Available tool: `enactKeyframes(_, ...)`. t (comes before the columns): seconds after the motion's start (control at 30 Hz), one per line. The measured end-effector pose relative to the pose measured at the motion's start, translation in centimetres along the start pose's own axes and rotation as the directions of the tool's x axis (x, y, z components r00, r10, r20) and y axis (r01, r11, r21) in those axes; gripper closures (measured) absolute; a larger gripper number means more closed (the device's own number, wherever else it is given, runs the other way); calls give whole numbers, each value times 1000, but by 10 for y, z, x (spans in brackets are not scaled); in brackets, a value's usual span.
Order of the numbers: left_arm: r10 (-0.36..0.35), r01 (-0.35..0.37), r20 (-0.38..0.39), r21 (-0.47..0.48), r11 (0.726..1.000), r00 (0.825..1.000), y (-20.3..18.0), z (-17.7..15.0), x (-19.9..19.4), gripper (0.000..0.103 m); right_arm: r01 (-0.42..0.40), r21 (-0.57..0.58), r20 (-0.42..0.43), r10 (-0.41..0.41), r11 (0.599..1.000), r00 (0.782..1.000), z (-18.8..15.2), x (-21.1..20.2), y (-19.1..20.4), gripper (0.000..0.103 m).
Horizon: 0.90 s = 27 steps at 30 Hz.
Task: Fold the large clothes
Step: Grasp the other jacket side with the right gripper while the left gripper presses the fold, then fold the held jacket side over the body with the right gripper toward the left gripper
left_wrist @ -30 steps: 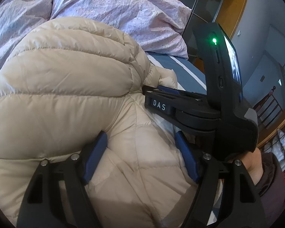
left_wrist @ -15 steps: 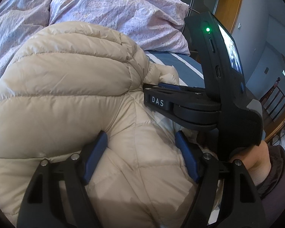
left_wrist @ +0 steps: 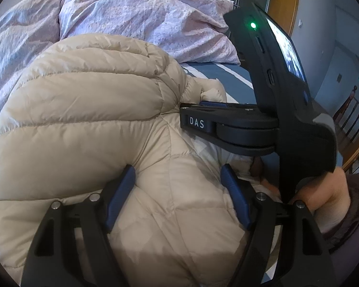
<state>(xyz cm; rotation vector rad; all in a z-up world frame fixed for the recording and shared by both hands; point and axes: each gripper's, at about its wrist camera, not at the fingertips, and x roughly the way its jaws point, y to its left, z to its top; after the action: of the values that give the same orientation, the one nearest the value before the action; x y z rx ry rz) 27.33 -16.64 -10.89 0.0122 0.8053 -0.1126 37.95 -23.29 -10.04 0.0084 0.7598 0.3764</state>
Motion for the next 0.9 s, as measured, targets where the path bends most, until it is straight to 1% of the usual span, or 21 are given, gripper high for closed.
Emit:
enactKeyframes(0.23, 19, -18, -14, 27, 999, 1000, -3, 3, 1, 30, -3, 3, -1, 3, 1000, 1000, 0, 0, -1, 74)
enactKeyframes(0.4, 13, -12, -20, 19, 1000, 1000, -1, 5, -1, 30, -4, 5, 0, 4, 1000, 1000, 0, 0, 0, 74)
enactKeyframes(0.53, -22, 22, -38, -14, 1000, 999, 6, 9, -15, 30, -11, 13, 2, 11, 1000, 1000, -1, 0, -1, 74)
enactKeyframes(0.67, -14, 14, -33, 4, 1000, 999, 11, 11, -36, 30, -14, 32, 1, 14, 999, 1000, -1, -3, -3, 73)
enactKeyframes(0.7, 1, 0, -33, 10, 1000, 999, 14, 13, -43, 30, -13, 36, -2, 13, 999, 1000, -1, -4, -3, 73)
enactKeyframes(0.77, 7, -7, -31, 3, 1000, 1000, 23, 18, -53, 29, -6, 40, -10, 7, 999, 1000, -1, -7, -4, 73)
enactKeyframes(0.87, 24, -25, -18, -35, 999, 1000, 47, 32, -67, 27, -1, 53, -19, 2, 999, 1000, -1, -9, -3, 73)
enactKeyframes(0.9, 36, -36, -11, -47, 998, 999, 56, 38, -70, 25, 0, 55, -20, 1, 998, 1000, -1, -10, -3, 73)
